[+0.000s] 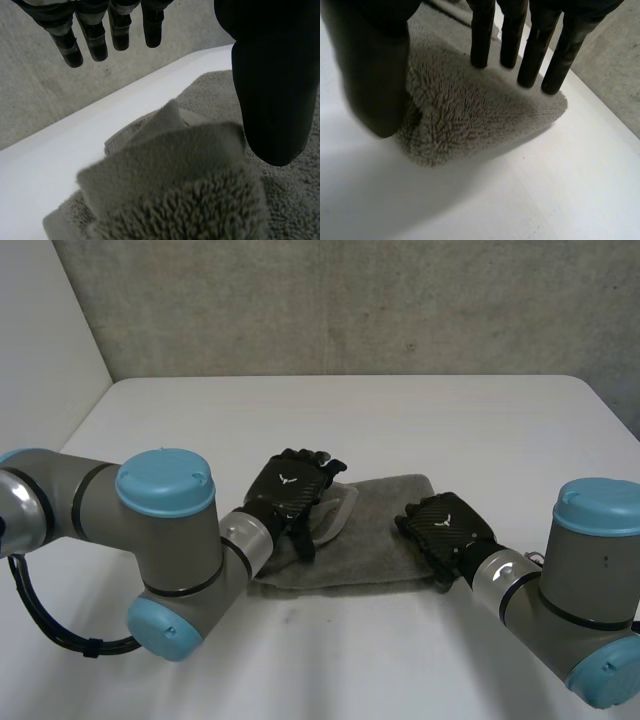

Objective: Fold the towel.

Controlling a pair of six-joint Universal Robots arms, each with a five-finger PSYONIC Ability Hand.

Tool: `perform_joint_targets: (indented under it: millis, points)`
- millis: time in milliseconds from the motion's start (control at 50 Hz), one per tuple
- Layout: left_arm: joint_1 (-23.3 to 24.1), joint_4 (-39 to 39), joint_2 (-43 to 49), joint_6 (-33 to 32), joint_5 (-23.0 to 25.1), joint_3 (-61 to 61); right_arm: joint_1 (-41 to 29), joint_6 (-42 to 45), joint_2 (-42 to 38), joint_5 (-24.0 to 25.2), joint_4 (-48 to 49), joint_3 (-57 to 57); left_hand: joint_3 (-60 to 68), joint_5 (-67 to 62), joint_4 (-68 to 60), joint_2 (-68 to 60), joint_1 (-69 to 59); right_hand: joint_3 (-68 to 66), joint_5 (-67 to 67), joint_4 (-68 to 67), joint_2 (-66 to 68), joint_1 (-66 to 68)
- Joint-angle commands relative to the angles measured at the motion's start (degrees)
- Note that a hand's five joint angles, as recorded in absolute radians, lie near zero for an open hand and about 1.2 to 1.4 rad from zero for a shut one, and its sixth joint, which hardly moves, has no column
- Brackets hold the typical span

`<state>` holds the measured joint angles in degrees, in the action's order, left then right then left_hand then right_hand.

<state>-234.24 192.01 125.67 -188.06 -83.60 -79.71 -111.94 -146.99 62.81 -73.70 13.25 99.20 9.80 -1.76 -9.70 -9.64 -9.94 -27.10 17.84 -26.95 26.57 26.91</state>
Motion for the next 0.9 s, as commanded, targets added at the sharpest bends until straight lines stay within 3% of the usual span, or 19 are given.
perform_joint_targets:
  millis: [20, 80, 180, 240, 520, 640, 740, 780, 900]
  points:
    - [-0.8, 0.2, 2.3, 0.1, -1.7, 1.2, 0.3, 2.6, -1.0, -0.3, 0.5, -0.1, 3.1, -1.1, -3.2, -3.3, -3.0, -18.0, 17.2, -18.1, 18.5, 18.2]
    - [-2.5, 0.1, 3.3, -0.4, -9.9, 2.3, 0.9, 4.4, -0.9, -1.8, 1.2, -0.1, 4.1, -2.2, -4.2, -4.3, -4.0, -35.4, 34.7, -35.6, 35.9, 35.6]
    - [-3.3, 0.1, 3.3, -2.0, -16.4, 1.7, 1.0, 5.9, -0.8, -3.3, 1.9, -0.1, 4.1, -2.2, -4.2, -4.3, -4.0, -52.9, 52.1, -53.0, 53.4, 53.0]
    - [-3.3, -0.1, 3.0, -3.9, -18.7, 0.4, 1.0, 6.8, -0.8, -3.7, 2.2, -0.1, 4.0, -2.0, -4.0, -4.1, -3.8, -52.9, 52.2, -53.1, 53.4, 53.1]
    - [0.6, 0.0, -4.8, -5.5, -19.3, -7.9, -0.8, 17.9, 2.5, -3.3, 1.9, -5.3, 2.9, -1.0, -3.0, -3.1, -2.8, -52.9, 52.2, -53.1, 53.4, 53.1]
    - [0.5, 0.0, -10.7, -5.4, -19.4, -10.7, -13.3, 20.1, -1.4, 0.3, 2.0, -15.0, 2.4, -0.5, -2.5, -2.6, -2.3, -52.9, 52.2, -53.1, 53.4, 53.1]
    - [-2.5, 0.0, -13.5, -5.0, -20.2, -12.7, -19.6, 20.9, -7.5, 5.3, -0.1, -21.6, 2.3, -0.3, -2.4, -2.4, -2.1, -52.9, 52.2, -53.1, 53.4, 53.1]
    - [-6.8, 0.1, -15.6, -4.3, -20.5, -14.8, -23.4, 24.0, -12.1, 9.2, -3.4, -24.3, 2.1, -0.1, -2.2, -2.3, -2.0, -52.9, 52.2, -53.1, 53.4, 53.1]
    - [-10.9, 0.1, -17.4, -4.1, -20.1, -16.8, -25.6, 31.5, -16.8, 10.5, -7.9, -28.3, 2.1, -0.1, -2.2, -2.3, -2.0, -52.9, 52.2, -53.1, 53.4, 53.1]
